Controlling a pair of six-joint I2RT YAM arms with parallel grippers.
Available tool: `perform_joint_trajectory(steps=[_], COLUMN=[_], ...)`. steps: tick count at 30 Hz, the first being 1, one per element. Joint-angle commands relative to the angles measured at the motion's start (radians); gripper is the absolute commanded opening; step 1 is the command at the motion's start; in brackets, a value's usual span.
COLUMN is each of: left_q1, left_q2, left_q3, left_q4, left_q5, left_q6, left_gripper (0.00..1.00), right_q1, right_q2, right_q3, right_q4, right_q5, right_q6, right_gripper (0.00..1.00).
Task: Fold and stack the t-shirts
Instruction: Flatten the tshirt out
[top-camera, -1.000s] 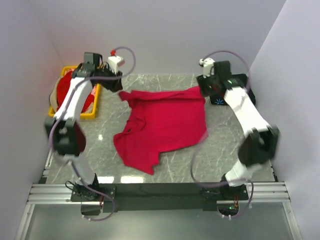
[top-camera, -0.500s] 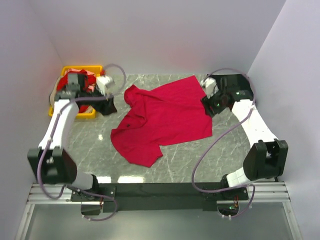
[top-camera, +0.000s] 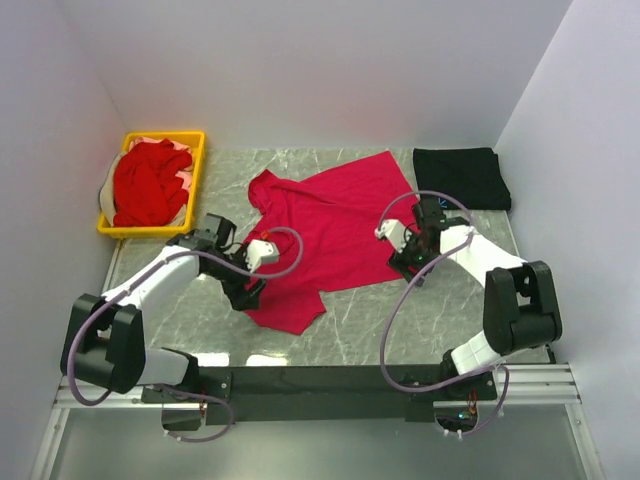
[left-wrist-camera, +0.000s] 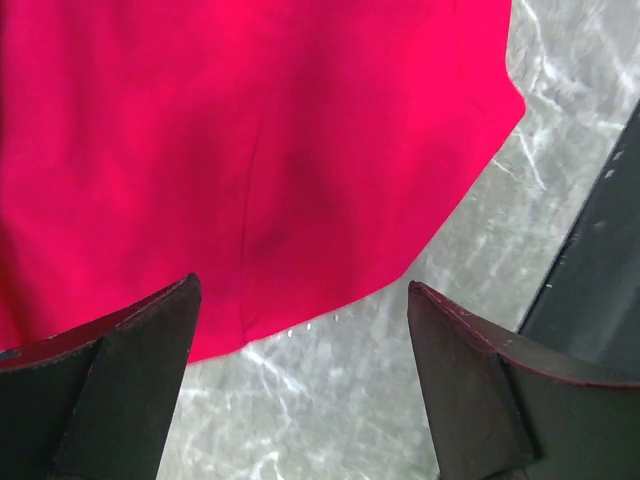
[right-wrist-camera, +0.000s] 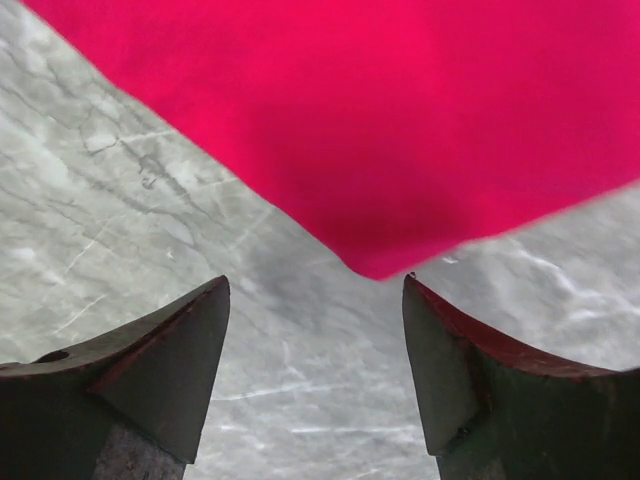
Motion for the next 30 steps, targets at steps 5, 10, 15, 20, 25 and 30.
perform_joint_trajectory(steps=[5,10,15,20,25,30], left_q1=[-0.122,-0.176,-0.280,-0.314,-0.169,0.031], left_q2=[0.004,0.006,0.005,0.028,-0.058,-0.124], left_q3=[-0.076,-0.101,-0.176,-0.211,-0.178,0.015], left_q4=[0.183,0.198,0.232,0.264,0.101,-0.162], left_q5=[-0.107,-0.134,-0.182,-0.229,-0.181,-0.047], left_q6=[0.050,0.084,0.130,0.146,0.231,0.282], left_gripper=[0.89,0.83,0.78,0.38,0.01,0.01], right_q1=[0.041,0.048,0.061,0.061,0.067,0.064], right_q2=[0.082,0.125,0.165,0.119,0.015,-0.065], right_q3=[-0.074,-0.084,-0.073,-0.038,0.007,0.050], right_q4=[0.182,0.242,0.259,0.173,0.027,-0.105], right_q5=[0.125,0.168,0.180,0.175,0.148,0.143], right_q6=[-0.049,-0.051,-0.048,-0.038,-0.060,-0.092], right_gripper=[0.74,0.60,0.23,0.00,0.00,0.00])
